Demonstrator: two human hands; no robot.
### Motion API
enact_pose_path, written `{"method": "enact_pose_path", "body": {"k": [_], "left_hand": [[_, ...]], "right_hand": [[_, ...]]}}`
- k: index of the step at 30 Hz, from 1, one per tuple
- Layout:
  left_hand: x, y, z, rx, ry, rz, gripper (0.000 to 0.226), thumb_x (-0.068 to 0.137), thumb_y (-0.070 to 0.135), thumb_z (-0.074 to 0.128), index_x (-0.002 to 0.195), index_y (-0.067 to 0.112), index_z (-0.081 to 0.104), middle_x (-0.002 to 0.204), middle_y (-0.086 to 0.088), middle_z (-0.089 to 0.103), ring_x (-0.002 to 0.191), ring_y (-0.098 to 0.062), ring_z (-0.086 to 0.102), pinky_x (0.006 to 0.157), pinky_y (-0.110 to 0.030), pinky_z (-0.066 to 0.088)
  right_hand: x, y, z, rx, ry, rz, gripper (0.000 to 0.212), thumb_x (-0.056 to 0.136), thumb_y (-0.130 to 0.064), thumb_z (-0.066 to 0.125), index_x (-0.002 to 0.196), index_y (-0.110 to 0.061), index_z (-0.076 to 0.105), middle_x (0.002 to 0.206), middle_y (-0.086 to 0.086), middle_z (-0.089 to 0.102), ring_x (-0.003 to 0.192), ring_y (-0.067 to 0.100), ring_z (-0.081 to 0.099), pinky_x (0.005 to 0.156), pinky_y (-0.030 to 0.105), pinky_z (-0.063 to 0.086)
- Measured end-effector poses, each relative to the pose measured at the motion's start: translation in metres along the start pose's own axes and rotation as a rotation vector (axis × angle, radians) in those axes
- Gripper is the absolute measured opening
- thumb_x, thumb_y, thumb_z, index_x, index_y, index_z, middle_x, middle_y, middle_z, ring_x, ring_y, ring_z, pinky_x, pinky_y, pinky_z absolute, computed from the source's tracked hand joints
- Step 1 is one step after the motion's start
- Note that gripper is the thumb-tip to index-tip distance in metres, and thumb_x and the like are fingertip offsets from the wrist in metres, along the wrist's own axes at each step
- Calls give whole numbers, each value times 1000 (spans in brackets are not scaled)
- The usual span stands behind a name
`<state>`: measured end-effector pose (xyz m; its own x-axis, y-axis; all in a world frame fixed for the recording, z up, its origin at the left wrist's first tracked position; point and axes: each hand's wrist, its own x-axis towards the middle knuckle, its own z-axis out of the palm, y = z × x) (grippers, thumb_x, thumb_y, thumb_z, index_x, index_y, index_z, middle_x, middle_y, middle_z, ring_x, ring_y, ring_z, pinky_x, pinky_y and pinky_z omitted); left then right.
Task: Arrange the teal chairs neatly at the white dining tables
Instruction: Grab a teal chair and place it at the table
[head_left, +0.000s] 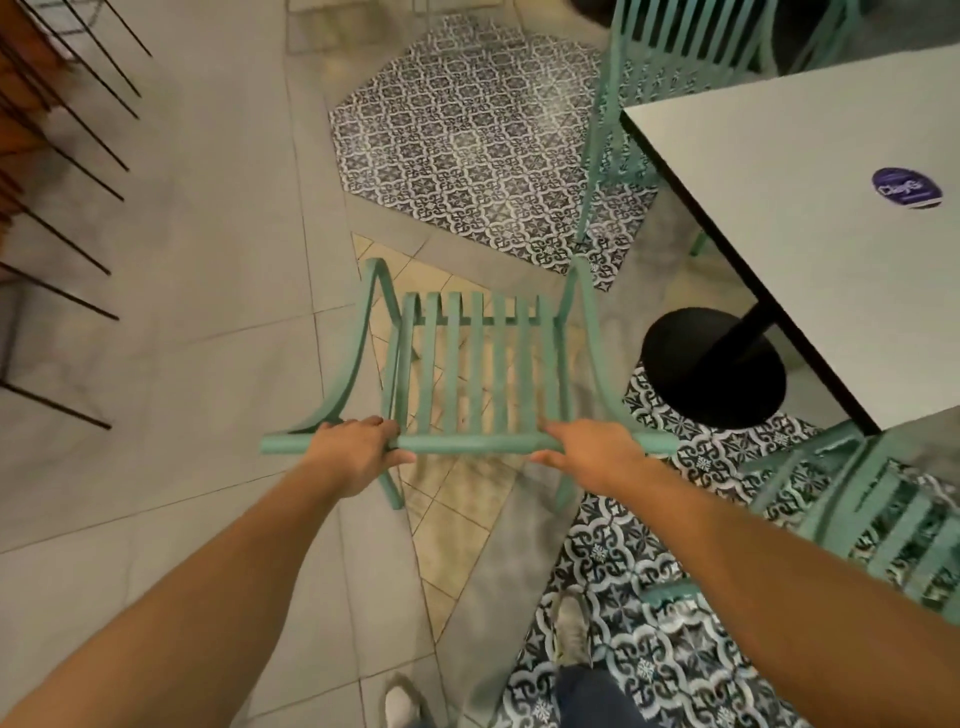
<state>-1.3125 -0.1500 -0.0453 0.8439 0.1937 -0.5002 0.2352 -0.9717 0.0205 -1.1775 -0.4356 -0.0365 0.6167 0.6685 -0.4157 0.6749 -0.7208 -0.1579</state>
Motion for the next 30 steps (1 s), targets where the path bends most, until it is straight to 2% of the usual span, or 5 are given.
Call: {"method": "enact_pose_path", "body": {"k": [7,13,21,25,30], "left_hand": [[-7,-51,-3,79,-29,122,43,91,67,35,106,30,49,94,6,50,86,-18,52,83,-42,47],[6,-92,-4,143,-31,245,48,91,67,33,110,26,50,98,3,55,88,-20,58,87,-47,48],[51,-160,-34,230,12,361,51,91,68,31,107,25,52,96,5,52,93,-21,58,77,-37,42],[71,-189,-48,298,-15,444,53,91,68,28,112,25,49,96,7,48,91,-20,57,80,-38,45],[98,-220,-64,370,17,523,67,85,71,16,119,25,50,105,6,52,95,-18,57,83,-37,46]], "right_hand": [[-19,-68,21,-31,64,113,52,89,-70,29,110,-28,53,88,-7,59,79,15,58,62,29,36],[-12,-108,35,39,80,216,50,89,-70,28,103,-27,50,92,-5,63,87,18,61,66,32,41],[34,-167,21,54,179,349,45,91,-66,36,100,-25,51,76,-9,52,67,14,51,58,28,38],[53,-193,15,132,165,387,42,91,-65,36,104,-28,51,77,-12,47,68,11,48,60,28,42],[79,-219,1,154,98,462,49,91,-67,30,115,-28,48,96,-8,61,74,11,47,64,28,39]]}}
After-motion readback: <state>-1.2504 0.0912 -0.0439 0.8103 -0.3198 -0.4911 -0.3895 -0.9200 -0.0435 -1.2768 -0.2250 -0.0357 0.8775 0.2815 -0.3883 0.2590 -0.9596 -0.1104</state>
